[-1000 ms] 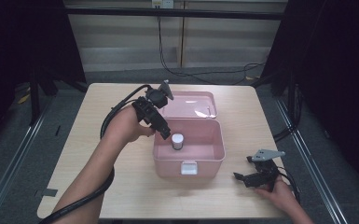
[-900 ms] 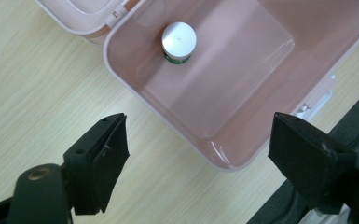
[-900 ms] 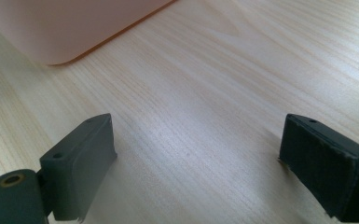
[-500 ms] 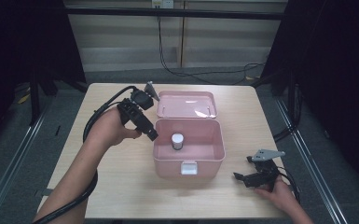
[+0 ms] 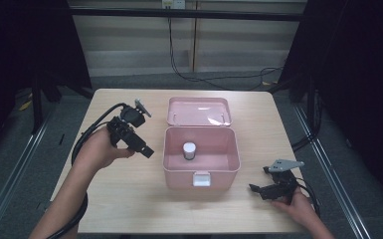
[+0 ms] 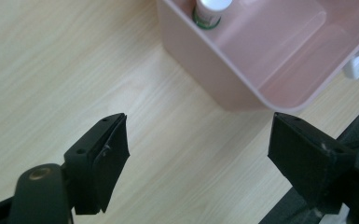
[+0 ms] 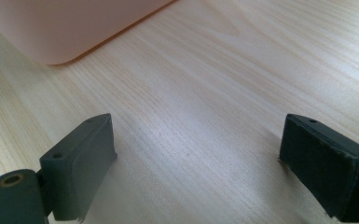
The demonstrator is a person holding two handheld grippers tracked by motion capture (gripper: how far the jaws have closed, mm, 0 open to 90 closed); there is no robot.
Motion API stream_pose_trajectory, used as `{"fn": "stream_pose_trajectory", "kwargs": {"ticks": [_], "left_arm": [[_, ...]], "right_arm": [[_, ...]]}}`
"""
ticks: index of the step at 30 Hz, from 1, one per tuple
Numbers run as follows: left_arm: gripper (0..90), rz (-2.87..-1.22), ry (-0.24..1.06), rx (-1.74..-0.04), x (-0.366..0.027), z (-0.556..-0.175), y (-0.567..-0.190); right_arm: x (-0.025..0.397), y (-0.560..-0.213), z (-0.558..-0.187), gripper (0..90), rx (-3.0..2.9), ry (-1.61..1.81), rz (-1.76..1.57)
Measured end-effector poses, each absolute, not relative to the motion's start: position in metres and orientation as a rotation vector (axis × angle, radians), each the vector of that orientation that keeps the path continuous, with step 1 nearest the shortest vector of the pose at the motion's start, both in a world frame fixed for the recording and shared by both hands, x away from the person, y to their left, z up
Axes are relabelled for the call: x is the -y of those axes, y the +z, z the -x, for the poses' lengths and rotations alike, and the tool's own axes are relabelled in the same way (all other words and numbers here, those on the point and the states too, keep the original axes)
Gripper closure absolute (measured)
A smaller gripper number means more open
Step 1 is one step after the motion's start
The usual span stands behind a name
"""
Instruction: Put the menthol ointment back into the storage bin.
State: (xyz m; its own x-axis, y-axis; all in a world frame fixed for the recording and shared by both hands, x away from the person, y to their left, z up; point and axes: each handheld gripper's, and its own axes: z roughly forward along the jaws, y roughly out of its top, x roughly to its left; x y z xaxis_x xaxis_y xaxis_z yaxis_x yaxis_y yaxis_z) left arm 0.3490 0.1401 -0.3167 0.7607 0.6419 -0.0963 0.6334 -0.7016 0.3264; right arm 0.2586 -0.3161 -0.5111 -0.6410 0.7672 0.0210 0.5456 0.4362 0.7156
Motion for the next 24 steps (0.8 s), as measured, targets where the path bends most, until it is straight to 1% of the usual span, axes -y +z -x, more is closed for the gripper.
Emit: {"fn": "stream_pose_trajectory", "kwargs": {"ticks": [10,12,13,18,24], "left_arm": [[19.8,-2.579,-0.031,-1.044,-0.164,-0.346,-0.362],[19.8,-2.585,0.000,-1.062,-0.168,-0.345,-0.372],[19.8,-2.580,-0.006,-1.067,-0.169,-0.345,-0.375],[19.9,-2.530,-0.059,-1.087,-0.179,-0.343,-0.397],[20.0,-2.492,-0.068,-1.118,-0.188,-0.339,-0.419]], "right_arm": [[0.316,-0.511,-0.259,9.6,-2.385,1.019,-1.129],[0.316,-0.511,-0.259,9.5,-2.386,1.022,-1.128],[0.316,-0.511,-0.259,9.5,-2.385,1.019,-1.129],[0.316,-0.511,-0.259,9.6,-2.385,1.019,-1.130],[0.316,-0.511,-0.259,9.5,-2.386,1.022,-1.130]]}}
